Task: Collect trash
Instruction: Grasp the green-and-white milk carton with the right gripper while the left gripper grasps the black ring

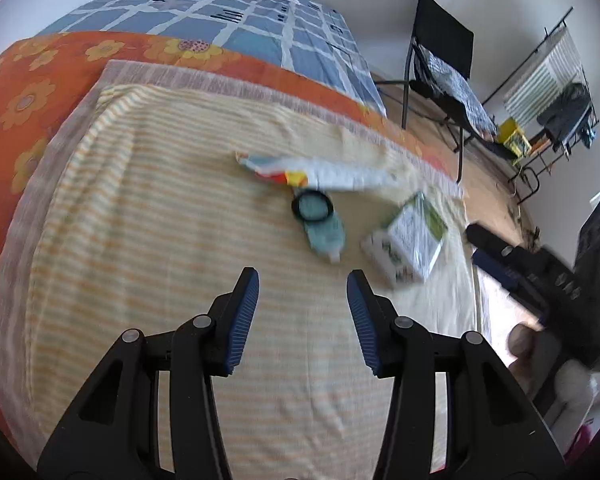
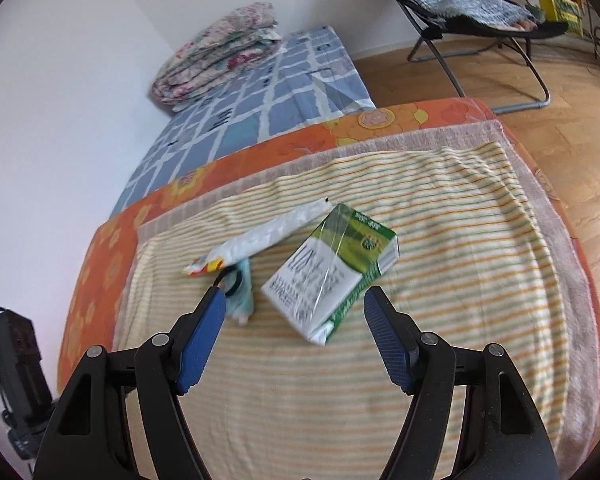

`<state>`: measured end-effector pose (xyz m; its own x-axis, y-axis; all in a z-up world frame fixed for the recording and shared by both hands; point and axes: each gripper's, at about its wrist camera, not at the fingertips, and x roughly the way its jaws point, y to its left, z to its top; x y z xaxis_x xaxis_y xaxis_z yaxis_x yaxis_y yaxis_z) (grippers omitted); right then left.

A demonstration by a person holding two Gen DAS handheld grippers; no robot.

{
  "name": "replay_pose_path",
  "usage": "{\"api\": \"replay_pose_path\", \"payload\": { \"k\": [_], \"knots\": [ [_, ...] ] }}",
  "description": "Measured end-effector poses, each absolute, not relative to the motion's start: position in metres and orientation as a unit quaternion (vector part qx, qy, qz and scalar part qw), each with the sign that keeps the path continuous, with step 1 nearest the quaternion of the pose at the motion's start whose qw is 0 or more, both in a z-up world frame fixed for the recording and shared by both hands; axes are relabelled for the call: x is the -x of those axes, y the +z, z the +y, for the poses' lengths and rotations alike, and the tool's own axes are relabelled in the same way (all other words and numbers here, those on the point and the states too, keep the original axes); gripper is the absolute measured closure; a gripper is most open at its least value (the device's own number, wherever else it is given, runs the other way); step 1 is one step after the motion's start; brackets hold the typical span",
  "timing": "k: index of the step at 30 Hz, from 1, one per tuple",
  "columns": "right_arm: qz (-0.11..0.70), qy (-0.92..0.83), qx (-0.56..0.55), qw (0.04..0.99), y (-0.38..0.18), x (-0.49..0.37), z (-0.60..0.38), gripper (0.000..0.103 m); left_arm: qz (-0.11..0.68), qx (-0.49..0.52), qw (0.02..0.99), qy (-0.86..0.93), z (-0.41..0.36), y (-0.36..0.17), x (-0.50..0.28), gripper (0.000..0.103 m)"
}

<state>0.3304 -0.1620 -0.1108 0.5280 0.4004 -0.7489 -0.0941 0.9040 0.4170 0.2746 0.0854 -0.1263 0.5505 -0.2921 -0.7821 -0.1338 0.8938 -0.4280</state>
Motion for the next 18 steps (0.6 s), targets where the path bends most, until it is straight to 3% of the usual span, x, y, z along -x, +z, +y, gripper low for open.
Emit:
{"api": "replay_pose_path", "payload": {
  "k": [5,18],
  "knots": [
    [0.485,0.112,-0.187,0.847,-0.133,-0.356,-0.159,0.032,0.481,0.266,0.833,-0.058,0.091,-0.145,-0.308,0.063],
    [0.498,0.070,-0.176,0.846,-0.154,-0.391,-0.146,0.032,0.479,0.314,0.818,-0.052,0.095,-0.178,-0.345,0.063]
  ]
}}
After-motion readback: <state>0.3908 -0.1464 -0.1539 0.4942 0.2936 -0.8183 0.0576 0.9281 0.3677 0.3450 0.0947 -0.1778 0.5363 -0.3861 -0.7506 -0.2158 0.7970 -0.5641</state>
